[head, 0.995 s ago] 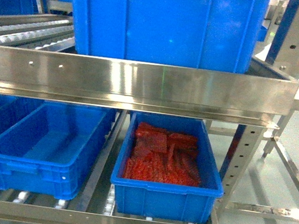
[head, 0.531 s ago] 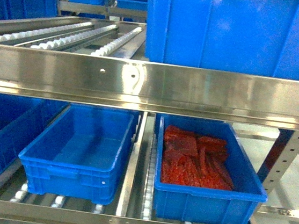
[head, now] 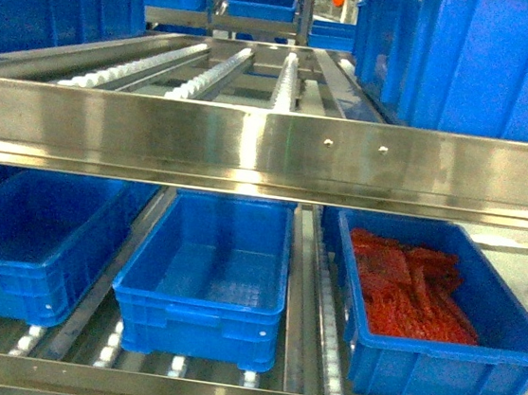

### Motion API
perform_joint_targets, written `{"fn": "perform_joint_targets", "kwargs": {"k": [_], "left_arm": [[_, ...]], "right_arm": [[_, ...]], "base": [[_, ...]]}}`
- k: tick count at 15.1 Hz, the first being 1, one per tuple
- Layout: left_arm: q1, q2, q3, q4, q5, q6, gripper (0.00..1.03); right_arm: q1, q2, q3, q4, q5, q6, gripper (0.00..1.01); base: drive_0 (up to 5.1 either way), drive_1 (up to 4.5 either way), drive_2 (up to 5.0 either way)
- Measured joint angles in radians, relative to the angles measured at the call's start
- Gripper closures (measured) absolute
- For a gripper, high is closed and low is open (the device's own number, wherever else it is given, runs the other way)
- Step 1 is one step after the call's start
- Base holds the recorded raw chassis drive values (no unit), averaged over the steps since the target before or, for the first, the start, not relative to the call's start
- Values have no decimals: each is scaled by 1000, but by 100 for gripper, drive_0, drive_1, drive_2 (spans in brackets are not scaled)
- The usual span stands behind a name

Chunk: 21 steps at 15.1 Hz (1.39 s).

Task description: Sort blue parts and orange caps into right shelf containers

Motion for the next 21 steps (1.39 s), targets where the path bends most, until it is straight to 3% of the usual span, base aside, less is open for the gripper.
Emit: {"fn": "perform_joint_targets", "kwargs": {"k": [21], "left_arm": [[0,0,0,1,1,0,59]], "right_arm": [[0,0,0,0,0,0,57]], "base": [[-486,255,255]]}}
